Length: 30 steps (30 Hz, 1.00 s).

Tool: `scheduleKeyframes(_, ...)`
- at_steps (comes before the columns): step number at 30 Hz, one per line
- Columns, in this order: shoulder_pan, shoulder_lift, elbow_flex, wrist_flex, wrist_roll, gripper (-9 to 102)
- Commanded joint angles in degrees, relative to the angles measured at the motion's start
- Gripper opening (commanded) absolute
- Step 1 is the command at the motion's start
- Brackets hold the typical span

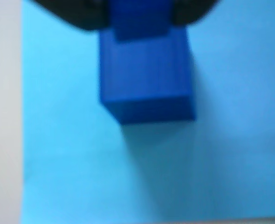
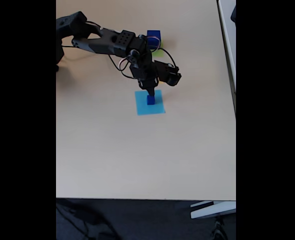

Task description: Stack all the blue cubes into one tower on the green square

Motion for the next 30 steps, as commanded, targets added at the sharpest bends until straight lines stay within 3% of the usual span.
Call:
scheduleKeyframes(1,0.4,0.4,-3.7,-0.9,-0.6,1)
scheduleKeyframes(30,-0.6,-1.8,-4.7,-2.4,0.6,1)
